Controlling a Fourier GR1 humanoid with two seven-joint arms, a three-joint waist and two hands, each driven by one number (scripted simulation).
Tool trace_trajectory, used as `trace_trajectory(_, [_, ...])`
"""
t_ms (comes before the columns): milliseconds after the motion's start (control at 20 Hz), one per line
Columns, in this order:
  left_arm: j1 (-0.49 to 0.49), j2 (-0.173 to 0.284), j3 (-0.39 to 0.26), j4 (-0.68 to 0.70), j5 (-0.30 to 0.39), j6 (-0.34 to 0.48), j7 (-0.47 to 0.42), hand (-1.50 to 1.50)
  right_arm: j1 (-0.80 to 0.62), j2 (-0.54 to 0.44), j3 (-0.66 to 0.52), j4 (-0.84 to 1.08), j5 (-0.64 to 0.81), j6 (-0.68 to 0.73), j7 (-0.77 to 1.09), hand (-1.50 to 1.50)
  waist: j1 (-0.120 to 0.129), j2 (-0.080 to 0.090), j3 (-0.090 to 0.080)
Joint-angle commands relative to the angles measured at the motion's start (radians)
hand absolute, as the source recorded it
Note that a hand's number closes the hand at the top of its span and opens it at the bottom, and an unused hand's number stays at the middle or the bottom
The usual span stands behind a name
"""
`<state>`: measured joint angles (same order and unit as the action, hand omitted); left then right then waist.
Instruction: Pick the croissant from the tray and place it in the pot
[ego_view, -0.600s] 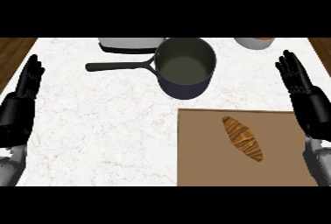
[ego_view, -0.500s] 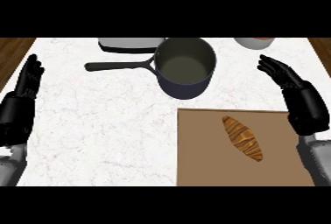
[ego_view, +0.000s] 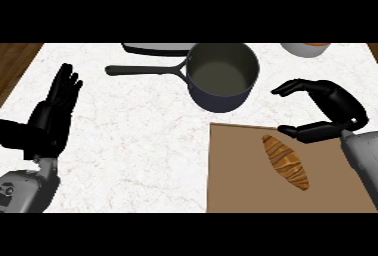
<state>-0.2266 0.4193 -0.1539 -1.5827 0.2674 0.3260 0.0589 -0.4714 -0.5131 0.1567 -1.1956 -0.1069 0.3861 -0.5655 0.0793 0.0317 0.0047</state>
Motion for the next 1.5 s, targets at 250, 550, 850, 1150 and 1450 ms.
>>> trace_trajectory(250, [-0.039,-0.031,0.001,0.02,0.012,0.015,0.07,0.0,-0.135,-0.085,0.025,0.284,0.052,0.269,-0.414,-1.5,-0.028,-0.012,0.0])
trace_trajectory(550, [-0.063,-0.016,0.038,0.043,0.035,0.0,0.093,0.0,-0.201,-0.218,0.198,0.207,0.192,0.311,-0.365,-1.5,-0.038,-0.018,-0.003])
trace_trajectory(850, [-0.019,-0.008,0.044,0.035,0.025,-0.004,0.081,0.0,-0.299,-0.265,0.402,0.068,0.358,0.268,-0.254,-1.5,-0.036,-0.028,-0.006])
trace_trajectory(1150, [0.017,-0.017,0.061,-0.002,0.022,-0.003,0.074,0.0,-0.269,-0.315,0.521,-0.004,0.482,0.205,-0.281,-1.5,-0.064,-0.031,-0.005])
trace_trajectory(1450, [0.004,-0.018,0.092,0.018,0.022,-0.032,0.082,0.0,-0.246,-0.291,0.538,0.022,0.506,0.189,-0.289,-1.5,-0.068,-0.029,-0.005])
